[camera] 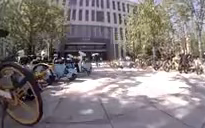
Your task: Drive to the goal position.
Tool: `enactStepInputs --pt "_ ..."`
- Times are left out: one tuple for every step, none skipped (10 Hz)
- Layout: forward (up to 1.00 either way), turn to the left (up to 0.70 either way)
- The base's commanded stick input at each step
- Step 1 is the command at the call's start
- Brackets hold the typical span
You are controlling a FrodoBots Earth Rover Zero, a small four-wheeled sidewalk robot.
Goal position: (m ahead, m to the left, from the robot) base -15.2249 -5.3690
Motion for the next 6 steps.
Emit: enactStepInputs --pt "0.7 0.0" --pt "0.7 0.0" --pt "0.7 0.0" --pt "0.7 0.0" --pt "0.7 -0.25" --pt "0.7 -0.32"
